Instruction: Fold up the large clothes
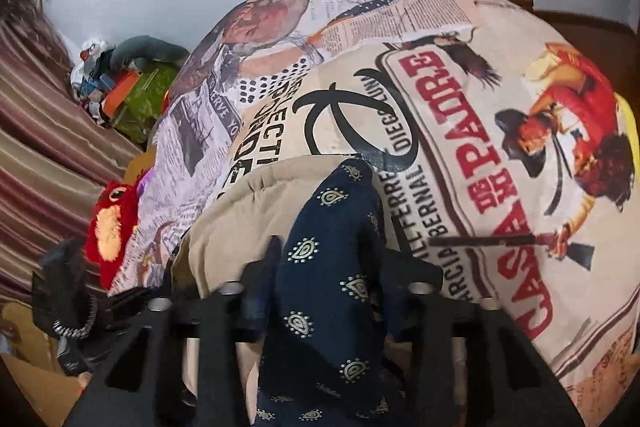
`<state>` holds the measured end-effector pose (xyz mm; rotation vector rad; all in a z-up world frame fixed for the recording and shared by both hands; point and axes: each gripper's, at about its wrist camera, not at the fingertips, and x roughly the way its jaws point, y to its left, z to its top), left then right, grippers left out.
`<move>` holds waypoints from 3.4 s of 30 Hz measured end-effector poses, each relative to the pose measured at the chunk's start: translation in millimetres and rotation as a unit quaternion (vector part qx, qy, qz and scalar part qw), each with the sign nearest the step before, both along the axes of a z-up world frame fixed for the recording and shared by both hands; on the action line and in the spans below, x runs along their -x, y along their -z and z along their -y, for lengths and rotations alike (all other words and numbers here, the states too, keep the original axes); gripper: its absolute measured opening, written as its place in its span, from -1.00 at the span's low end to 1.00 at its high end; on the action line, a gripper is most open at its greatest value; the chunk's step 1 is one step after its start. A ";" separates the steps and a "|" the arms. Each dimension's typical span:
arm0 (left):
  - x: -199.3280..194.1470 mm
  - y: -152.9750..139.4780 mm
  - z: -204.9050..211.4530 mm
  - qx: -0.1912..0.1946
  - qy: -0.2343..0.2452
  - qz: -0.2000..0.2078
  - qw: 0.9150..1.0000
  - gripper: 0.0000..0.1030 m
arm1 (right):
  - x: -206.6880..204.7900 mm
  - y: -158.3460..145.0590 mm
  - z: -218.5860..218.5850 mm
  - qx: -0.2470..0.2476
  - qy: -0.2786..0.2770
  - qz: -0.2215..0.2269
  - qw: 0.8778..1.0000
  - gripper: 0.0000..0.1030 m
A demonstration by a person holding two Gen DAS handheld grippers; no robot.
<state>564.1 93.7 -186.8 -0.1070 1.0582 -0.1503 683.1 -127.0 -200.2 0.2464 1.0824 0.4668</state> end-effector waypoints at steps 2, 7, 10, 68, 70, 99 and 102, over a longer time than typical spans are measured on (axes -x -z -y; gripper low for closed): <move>10.2 -14.3 4.2 -0.011 0.007 0.020 1.000 -0.77 | 10.7 -9.5 -2.5 0.016 -0.013 0.025 0.999 -0.55; 46.2 -47.8 9.0 -0.014 0.024 0.044 0.999 -0.79 | 57.1 -42.6 -2.8 0.025 -0.046 0.073 0.996 -0.68; 76.5 -59.1 13.2 -0.024 0.039 0.050 0.998 -0.79 | 96.1 -61.6 -2.1 0.031 -0.069 0.099 0.992 -0.69; 195.4 -63.2 34.3 -0.065 0.096 0.059 0.992 -0.82 | 285.3 -61.4 -32.1 0.047 -0.197 0.080 0.976 -0.67; 205.9 -66.3 33.8 -0.063 0.097 0.061 0.991 -0.85 | 291.3 -65.3 -28.5 0.043 -0.201 0.082 0.975 -0.70; 363.2 -2.8 -25.8 -0.039 0.020 -0.040 0.998 -0.26 | 433.3 -44.9 -6.0 0.111 -0.208 0.076 0.969 0.08; 373.9 -12.9 -41.2 -0.040 -0.007 -0.019 0.999 0.17 | 442.2 -55.8 9.0 0.115 -0.185 0.098 0.971 0.21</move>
